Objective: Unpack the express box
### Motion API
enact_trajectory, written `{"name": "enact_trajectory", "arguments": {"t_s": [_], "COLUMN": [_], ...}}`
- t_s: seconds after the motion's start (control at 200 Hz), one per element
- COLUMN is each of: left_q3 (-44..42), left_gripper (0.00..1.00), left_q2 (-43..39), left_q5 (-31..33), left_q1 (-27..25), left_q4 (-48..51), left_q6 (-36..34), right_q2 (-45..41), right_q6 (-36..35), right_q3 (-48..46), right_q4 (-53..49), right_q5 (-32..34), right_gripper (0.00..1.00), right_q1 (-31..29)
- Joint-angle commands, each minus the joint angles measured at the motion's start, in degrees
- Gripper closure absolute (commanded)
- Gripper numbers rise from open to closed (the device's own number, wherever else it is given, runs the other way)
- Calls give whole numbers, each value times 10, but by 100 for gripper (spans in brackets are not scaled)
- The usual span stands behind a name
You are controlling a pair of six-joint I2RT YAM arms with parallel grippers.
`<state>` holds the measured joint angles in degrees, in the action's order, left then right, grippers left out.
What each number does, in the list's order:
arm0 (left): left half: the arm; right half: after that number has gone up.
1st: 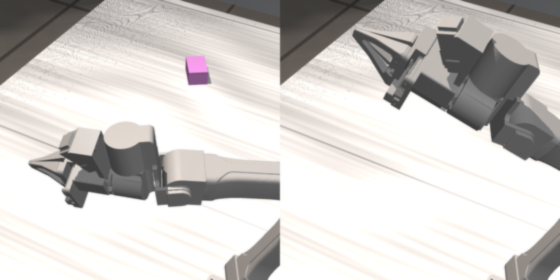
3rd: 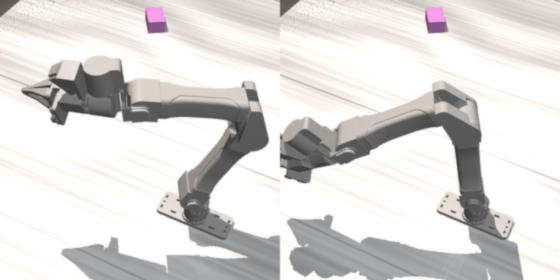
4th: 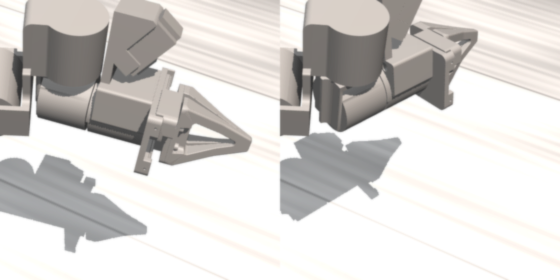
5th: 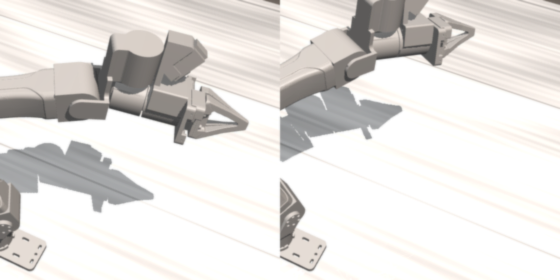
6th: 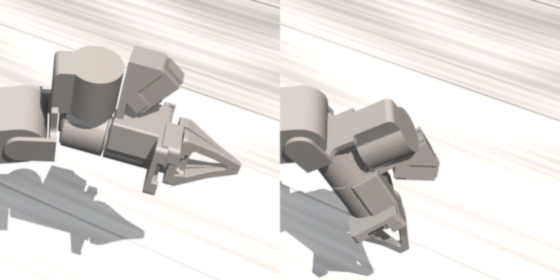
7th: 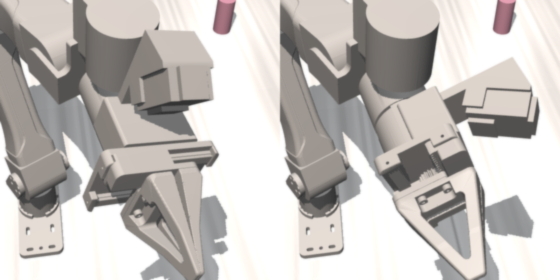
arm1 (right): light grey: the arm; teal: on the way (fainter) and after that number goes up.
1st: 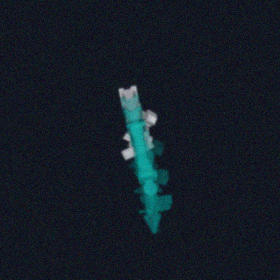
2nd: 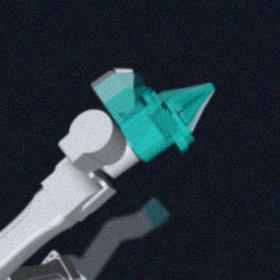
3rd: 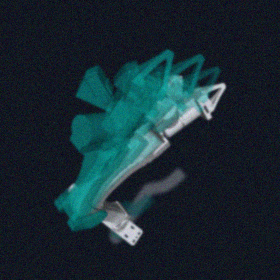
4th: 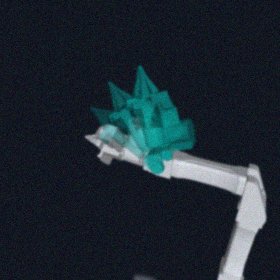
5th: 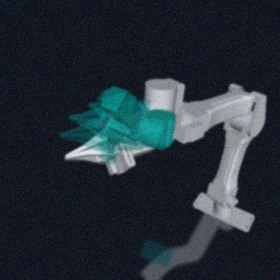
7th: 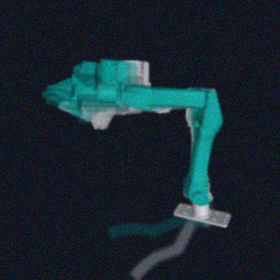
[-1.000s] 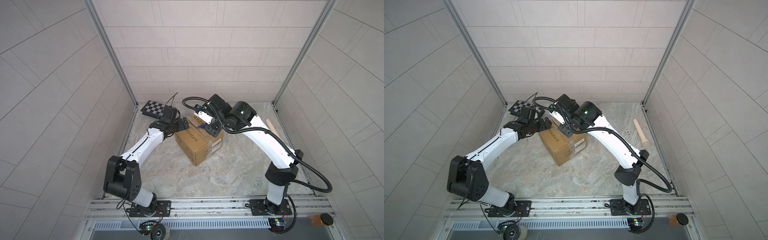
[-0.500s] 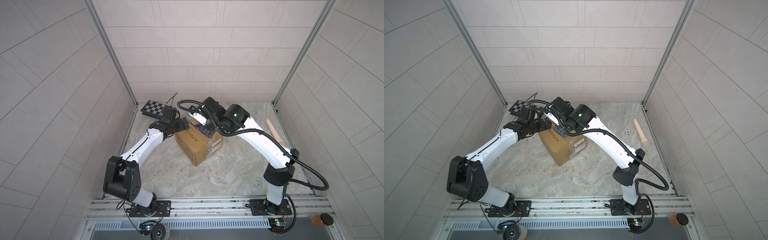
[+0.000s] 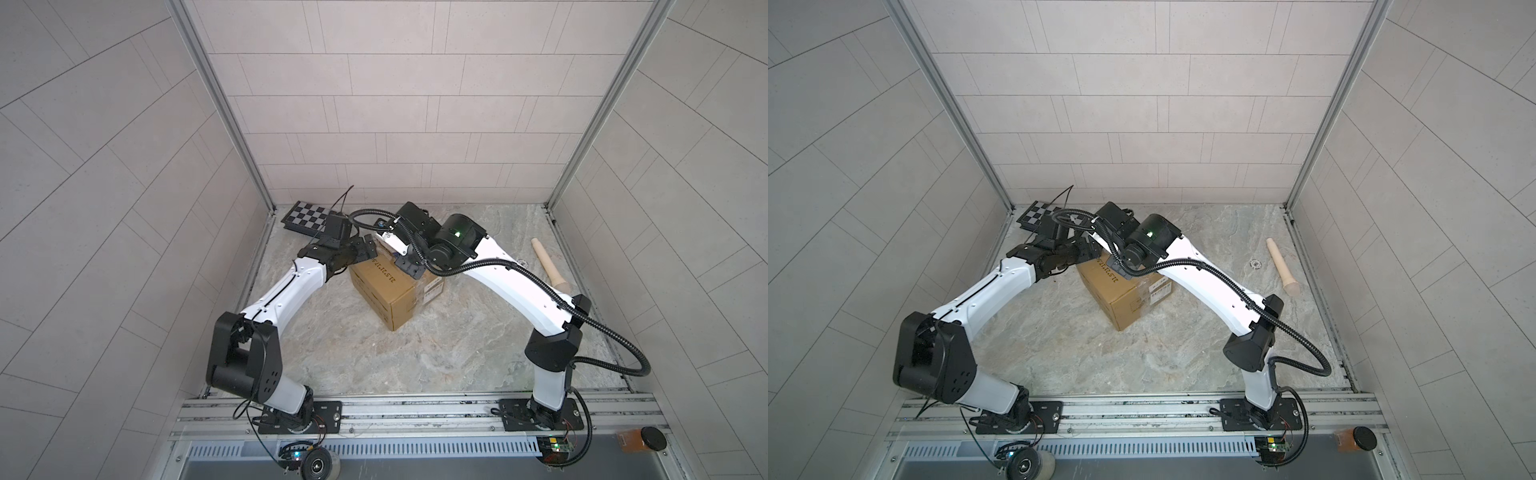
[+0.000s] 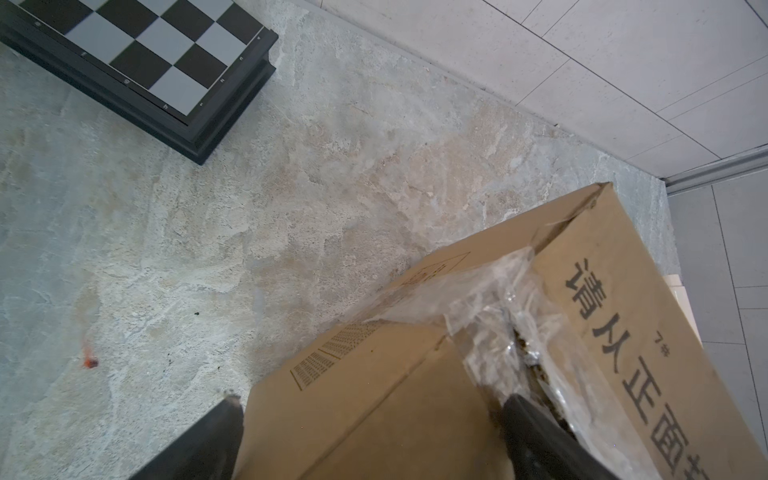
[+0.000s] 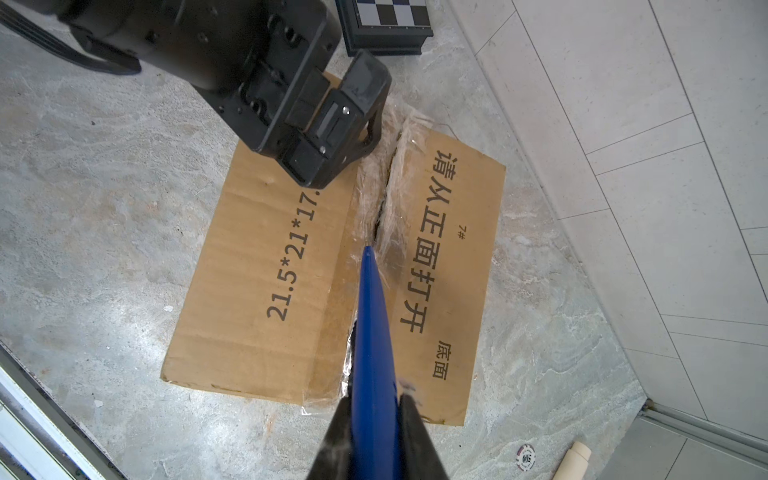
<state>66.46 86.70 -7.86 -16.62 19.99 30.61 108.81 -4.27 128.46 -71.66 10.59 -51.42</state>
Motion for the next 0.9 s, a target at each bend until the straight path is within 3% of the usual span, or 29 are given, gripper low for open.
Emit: {"name": "enact_trajectory", "arguments": {"t_s": [0.0,0.355,0.896], "left_q3": [-26,-27,-26], "left_gripper": [0,0,1], "left_q2": [23,26,25], "left_q5": [16,11,4], "left_q1": [2,2,1], "left_q4": [75,73,69], "left_q6": [-9,-7,-7], "right_q2": [-19,-29,-24], "right_q6": [-1,0,-15], "right_q3": [2,3,-43], "right_q4": [20,25,44], "right_q5": [2,-6,46], "right_gripper": [100,100,100], "right_q1": [2,2,5]}}
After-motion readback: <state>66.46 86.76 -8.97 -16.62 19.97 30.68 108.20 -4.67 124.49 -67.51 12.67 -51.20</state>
